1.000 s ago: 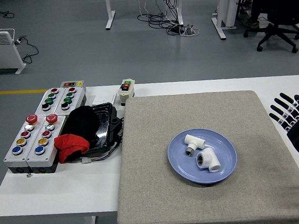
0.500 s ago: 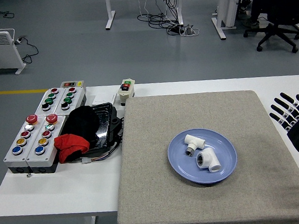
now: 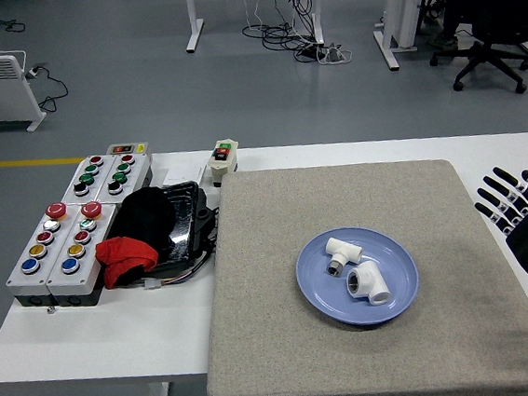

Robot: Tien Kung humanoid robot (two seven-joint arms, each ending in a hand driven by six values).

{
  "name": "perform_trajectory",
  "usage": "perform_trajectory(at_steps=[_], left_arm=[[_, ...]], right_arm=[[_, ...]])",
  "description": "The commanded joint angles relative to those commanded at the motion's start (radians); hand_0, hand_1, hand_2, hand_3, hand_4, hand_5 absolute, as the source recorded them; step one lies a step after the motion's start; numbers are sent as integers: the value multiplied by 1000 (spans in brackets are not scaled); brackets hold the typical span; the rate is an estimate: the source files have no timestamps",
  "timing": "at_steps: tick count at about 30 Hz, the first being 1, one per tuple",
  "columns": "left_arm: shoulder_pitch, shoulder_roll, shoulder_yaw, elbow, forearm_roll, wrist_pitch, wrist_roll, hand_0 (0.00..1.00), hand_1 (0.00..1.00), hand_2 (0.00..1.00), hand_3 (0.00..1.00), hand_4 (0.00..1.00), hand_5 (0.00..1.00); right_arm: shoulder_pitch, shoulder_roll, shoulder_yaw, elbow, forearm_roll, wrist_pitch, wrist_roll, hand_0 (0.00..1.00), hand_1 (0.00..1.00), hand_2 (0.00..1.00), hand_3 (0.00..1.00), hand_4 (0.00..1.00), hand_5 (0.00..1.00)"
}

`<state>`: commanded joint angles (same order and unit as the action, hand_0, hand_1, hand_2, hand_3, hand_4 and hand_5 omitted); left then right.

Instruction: Pick pipe place plate twice

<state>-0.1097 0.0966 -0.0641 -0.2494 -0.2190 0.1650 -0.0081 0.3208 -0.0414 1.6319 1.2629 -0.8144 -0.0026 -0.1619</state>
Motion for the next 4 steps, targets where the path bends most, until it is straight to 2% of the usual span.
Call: perform_trajectory(at_steps=[4], left_arm=[[3,0,-4,0,5,0,2,627,593,611,616,306,998]], right_arm=[[-2,0,-3,0,3,0,0,888,804,793,741,500,998]])
